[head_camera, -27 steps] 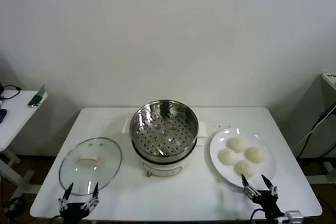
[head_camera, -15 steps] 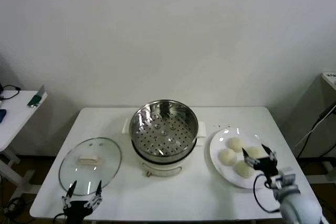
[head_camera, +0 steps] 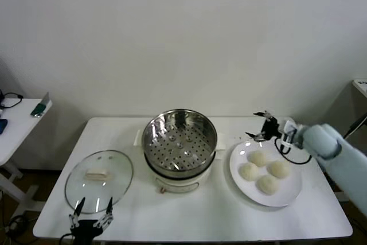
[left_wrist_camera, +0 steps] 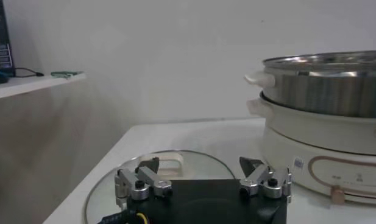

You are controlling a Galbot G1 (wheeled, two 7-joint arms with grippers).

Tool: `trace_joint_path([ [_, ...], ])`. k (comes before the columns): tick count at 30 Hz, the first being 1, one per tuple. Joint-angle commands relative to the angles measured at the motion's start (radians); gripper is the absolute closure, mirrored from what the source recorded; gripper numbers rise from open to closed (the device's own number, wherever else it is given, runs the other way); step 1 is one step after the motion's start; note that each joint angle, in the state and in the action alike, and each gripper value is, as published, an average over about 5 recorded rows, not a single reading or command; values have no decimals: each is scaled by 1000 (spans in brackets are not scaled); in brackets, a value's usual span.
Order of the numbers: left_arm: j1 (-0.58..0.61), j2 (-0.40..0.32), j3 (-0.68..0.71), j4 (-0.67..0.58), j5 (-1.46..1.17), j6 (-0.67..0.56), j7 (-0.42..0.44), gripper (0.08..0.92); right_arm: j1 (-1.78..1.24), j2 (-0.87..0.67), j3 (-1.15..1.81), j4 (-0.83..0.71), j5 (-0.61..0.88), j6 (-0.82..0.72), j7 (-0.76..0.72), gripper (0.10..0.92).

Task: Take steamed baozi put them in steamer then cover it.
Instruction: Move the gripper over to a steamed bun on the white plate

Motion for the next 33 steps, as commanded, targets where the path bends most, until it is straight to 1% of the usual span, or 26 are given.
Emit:
trace_joint_path([
  [1,2,-1,0,2,8,-2,1,177,341,-97,-371,-160,-65,138,-356,203],
  [7,6,2,3,9,24,-5,2,177,345,-71,-513,-160,14,54,-349,203],
  [12,7,8,5,18,34,-8,2,177,315,-11,-553,-167,50,-28,-295,203],
  [17,7,11,6,22,38,-10,2,177,296,61,-553,-201,16,-61,-251,203],
  [26,6,4,9,23,42,-12,1,177,299,201,-563,-318,-45,-72,-203,203],
  [33,6,-3,14,24,46,-12,1,177,285,249,-566,-364,-85,-74,-189,203],
])
